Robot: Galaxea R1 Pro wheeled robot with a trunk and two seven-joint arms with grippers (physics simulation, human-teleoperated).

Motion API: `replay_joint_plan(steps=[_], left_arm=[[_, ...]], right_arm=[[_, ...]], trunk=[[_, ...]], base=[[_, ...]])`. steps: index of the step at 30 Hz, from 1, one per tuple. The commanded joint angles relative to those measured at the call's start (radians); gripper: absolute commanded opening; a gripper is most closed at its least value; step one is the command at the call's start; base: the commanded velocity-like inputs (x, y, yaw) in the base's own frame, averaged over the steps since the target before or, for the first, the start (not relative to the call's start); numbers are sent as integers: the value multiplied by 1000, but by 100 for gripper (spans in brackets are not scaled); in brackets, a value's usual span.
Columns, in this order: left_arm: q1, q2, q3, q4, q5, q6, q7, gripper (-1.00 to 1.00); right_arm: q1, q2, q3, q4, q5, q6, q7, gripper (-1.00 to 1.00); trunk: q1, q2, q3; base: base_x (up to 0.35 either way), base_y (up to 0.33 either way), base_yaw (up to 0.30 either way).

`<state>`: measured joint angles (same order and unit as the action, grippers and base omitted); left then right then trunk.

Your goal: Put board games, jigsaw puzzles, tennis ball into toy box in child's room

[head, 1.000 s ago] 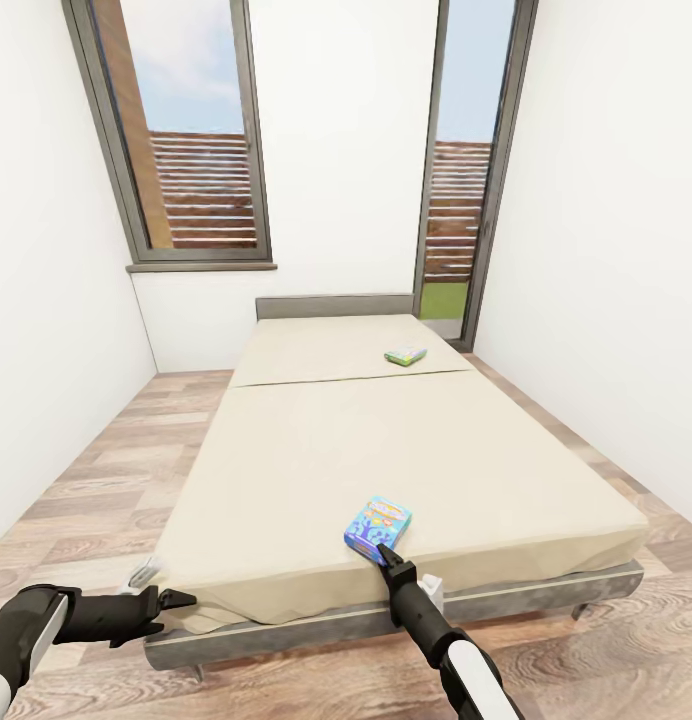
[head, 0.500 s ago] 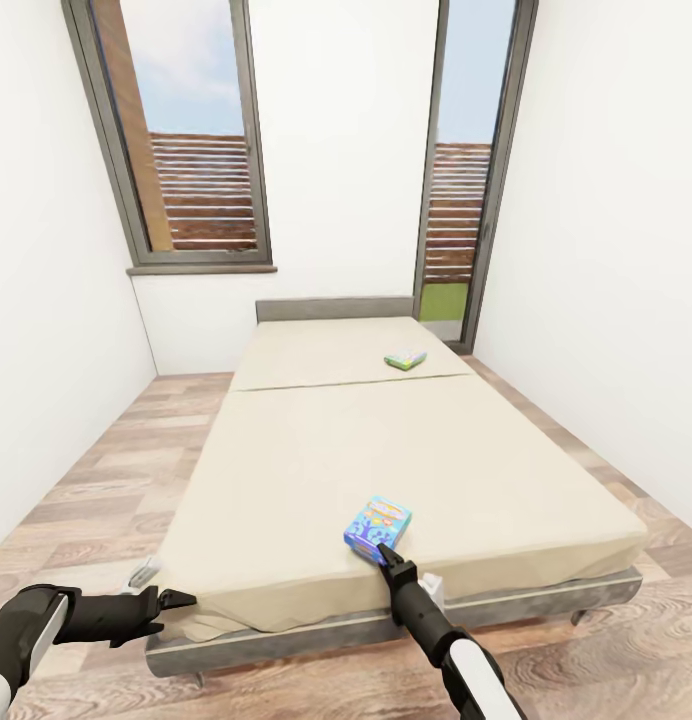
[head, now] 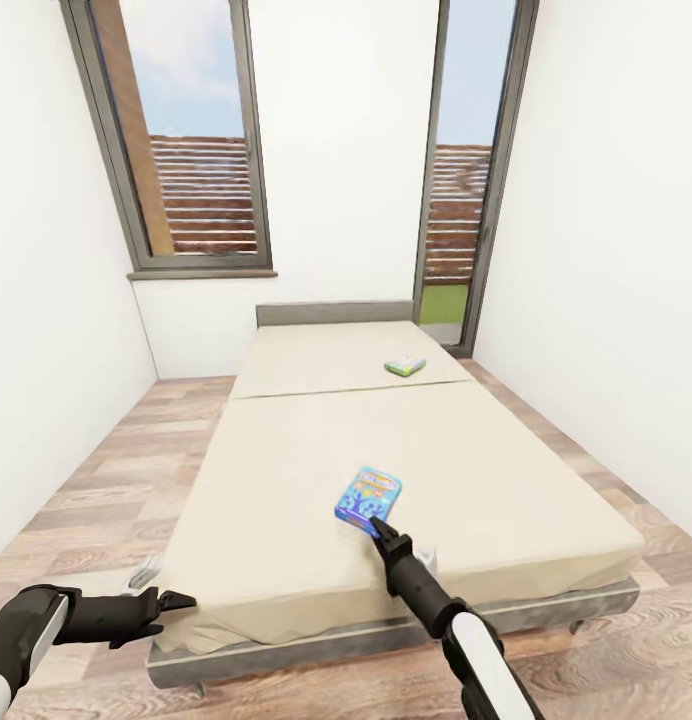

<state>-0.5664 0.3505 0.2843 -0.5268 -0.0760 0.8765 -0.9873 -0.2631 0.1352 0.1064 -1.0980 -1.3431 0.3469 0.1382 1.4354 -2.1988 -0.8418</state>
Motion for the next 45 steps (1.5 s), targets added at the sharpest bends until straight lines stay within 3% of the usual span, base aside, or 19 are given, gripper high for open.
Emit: replay_joint_plan(steps=[1,4,6,16,22,45], left_arm=[[-1,-1,7,-1,-1,2,-9,100],[-1,-1,7,-1,-1,2,-8,100],[-1,0,9,-1,1,3,-8,100],[-4,7,14,-3,2,24,-11,100],[-7,11,13,-11,-2,68,-11,100],[-7,7,2,-12,-8,68,-10,100]], right_arm=[[0,0,14,-18,0,11,-5,-100],[-1,0,57,-54,9,41,-34,-100],[-5,-1,88,-102,15,92,-88,-100],[-10,-8,97,-128,15,292,-111,-100],[-3,-8,97,-129,16,309,-110,-100],[-2,-6,95,-118,18,303,-105,-100]], trunk=[[-4,7,2],[-16,28,12],[-23,42,18],[-62,112,49],[-85,154,68],[-173,315,140]], base=[[0,0,0],[0,0,0],[0,0,0],[0,0,0],[0,0,0],[0,0,0]])
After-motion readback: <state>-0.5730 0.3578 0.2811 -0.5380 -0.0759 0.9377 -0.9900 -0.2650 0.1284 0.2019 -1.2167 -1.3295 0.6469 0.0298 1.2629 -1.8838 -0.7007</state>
